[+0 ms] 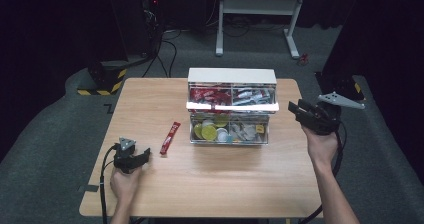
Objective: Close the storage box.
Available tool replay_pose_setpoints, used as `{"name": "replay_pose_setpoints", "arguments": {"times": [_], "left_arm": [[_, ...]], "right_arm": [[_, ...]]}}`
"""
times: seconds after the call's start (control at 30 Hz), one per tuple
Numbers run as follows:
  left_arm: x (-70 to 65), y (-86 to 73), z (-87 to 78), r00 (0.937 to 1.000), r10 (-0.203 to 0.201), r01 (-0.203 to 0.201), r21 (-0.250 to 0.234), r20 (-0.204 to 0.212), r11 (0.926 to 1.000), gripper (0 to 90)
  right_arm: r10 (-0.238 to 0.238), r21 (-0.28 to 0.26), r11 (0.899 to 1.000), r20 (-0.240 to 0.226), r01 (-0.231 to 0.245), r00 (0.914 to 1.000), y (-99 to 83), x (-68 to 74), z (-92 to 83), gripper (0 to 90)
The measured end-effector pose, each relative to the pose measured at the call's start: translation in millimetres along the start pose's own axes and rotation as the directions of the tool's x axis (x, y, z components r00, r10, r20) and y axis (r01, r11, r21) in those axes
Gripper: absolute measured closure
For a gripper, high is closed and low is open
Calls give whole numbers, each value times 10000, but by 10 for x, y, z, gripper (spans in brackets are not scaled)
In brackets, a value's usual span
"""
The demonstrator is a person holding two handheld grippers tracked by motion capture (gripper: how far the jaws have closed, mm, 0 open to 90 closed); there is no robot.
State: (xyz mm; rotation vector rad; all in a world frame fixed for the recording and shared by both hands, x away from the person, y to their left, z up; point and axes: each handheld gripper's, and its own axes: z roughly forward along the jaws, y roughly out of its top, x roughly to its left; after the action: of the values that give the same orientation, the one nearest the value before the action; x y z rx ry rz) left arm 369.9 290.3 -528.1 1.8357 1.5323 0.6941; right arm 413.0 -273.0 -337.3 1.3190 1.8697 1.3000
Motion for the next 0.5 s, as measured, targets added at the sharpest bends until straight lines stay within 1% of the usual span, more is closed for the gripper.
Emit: {"name": "replay_pose_setpoints", "arguments": {"times": [0.1,0.23,0.33,0.5], "left_arm": [[-1,1,-1,10000,7,-7,24,15,10000,357],[-7,1,2,10000,54,-54,33,3,10000,349],[-4,2,1,10000,56,-56,39,31,10000,344],[-6,2,2,10000,54,-55,35,39,10000,343]], "right_arm": [[74,119,9999,69,-75,9999,-100,-36,18,567],[205,115,9997,92,-206,9997,-226,-81,9,558],[313,3,9995,116,-313,9994,-307,-98,2,546],[355,87,9993,130,-356,9993,-434,-116,37,528]]}}
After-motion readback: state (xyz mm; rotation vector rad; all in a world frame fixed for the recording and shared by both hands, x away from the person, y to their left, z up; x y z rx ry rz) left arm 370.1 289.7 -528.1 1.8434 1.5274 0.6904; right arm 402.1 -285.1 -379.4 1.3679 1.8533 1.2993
